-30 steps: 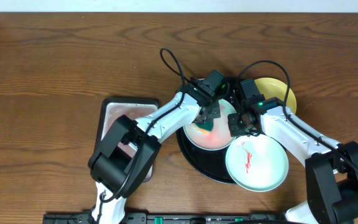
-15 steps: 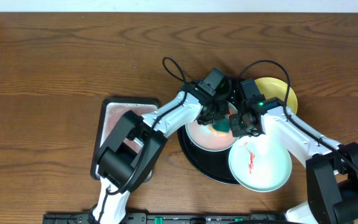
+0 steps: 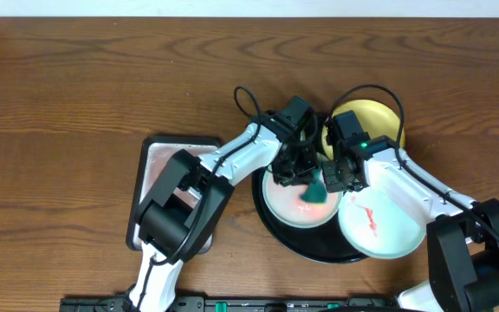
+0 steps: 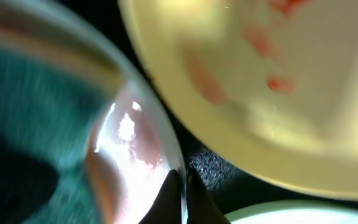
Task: Clean dirty plates on tray and stack at the side
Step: 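Scrub the mint plate with the sponge while right gripper holds its rim, then return the sponge to the soapy tray with the left gripper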
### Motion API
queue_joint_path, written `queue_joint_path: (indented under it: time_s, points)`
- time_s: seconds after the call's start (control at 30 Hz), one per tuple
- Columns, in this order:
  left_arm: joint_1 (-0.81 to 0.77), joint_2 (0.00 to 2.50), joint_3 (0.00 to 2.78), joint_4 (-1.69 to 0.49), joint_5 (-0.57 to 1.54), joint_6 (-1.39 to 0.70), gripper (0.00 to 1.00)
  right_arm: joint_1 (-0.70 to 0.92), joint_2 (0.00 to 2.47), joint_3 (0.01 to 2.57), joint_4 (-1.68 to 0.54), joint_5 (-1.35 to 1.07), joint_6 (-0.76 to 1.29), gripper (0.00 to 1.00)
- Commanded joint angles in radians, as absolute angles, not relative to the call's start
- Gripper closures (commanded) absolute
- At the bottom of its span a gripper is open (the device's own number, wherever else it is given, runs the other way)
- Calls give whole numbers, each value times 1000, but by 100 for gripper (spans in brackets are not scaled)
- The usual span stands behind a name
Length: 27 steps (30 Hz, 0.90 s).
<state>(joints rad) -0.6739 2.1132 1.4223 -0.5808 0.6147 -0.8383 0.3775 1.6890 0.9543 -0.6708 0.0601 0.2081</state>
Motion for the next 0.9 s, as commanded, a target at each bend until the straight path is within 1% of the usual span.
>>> queue_joint_path:
  time_s: [0.0, 0.17, 0.3, 0.4, 0.47, 0.67, 0.73, 0.8, 0.87]
  points:
    - [-656, 2186, 1359, -732, 603, -748, 92, 381, 1691, 950, -666, 18, 186, 99]
    - [-622, 2120, 1360, -801, 359, -748, 92, 381, 1691, 950, -666, 18, 207, 99]
    - [-621, 2023, 1360, -815, 141, -748, 92, 381, 1691, 950, -666, 18, 238, 99]
    - [-623, 1950, 1360, -815, 19, -748, 93, 381, 1691, 950, -668, 18, 262, 99]
    - [-623, 1911, 1360, -815, -24, -742, 93, 381, 1691, 950, -671, 18, 289, 99]
    - [-623, 1826, 1360, -823, -29, -688, 93, 381, 1691, 950, -677, 18, 414, 99]
    - [-623, 1794, 1360, -831, -6, -680, 93, 381, 1691, 950, -673, 17, 439, 91]
    - [-623, 1753, 1360, -833, 27, -659, 93, 381, 1691, 950, -667, 17, 441, 79]
    - [-621, 1707, 1360, -844, 38, -658, 92, 381, 1692, 949, -666, 17, 441, 77]
